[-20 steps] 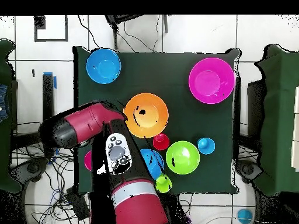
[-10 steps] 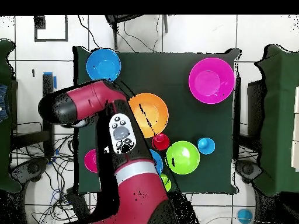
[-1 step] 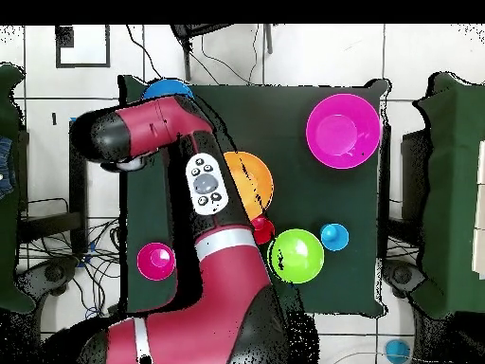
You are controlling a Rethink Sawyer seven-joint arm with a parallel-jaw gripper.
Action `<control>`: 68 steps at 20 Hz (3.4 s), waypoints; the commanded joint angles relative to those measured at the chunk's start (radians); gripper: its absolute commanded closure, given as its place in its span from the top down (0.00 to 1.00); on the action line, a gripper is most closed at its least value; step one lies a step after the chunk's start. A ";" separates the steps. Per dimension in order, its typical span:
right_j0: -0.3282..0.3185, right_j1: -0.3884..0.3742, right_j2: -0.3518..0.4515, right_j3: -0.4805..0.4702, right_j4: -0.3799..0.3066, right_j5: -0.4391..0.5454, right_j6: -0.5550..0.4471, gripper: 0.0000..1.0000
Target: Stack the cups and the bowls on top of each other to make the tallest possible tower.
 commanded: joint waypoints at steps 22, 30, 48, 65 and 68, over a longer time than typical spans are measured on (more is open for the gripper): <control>-0.076 0.176 0.132 -0.275 -0.039 0.080 -0.267 1.00; -0.089 0.169 0.121 -0.267 -0.058 0.093 -0.286 1.00; -0.055 0.092 0.084 -0.217 -0.048 0.200 -0.196 1.00; -0.079 0.075 0.085 -0.173 -0.056 0.181 -0.200 1.00; -0.089 0.077 0.087 -0.174 -0.061 0.179 -0.218 1.00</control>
